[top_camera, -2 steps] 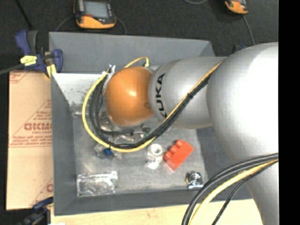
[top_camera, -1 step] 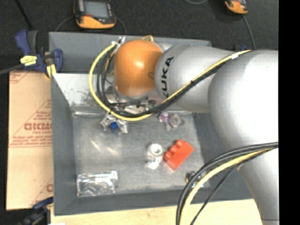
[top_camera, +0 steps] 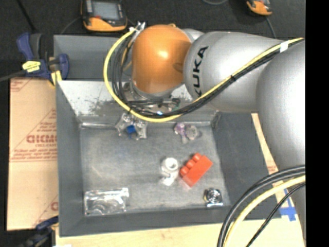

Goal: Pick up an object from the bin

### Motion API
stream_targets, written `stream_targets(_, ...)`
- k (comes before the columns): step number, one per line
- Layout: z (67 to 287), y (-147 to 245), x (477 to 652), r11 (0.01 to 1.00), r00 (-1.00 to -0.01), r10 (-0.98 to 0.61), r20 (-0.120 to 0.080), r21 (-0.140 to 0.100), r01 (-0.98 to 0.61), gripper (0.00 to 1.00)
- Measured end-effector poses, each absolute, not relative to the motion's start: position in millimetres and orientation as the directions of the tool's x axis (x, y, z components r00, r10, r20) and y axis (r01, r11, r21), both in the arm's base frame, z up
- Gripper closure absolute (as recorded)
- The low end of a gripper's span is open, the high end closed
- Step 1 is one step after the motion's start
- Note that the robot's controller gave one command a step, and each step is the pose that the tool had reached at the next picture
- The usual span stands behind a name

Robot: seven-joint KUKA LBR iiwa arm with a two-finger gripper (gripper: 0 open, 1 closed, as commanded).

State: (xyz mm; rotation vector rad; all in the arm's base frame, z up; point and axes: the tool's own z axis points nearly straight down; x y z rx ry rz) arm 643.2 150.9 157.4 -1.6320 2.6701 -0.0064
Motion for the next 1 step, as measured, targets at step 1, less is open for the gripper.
stream_targets(1, 183.3, 137.7, 648.7, 0.457, -0.457, -0.890, -0.005, -0.007, -0.890, 1.00)
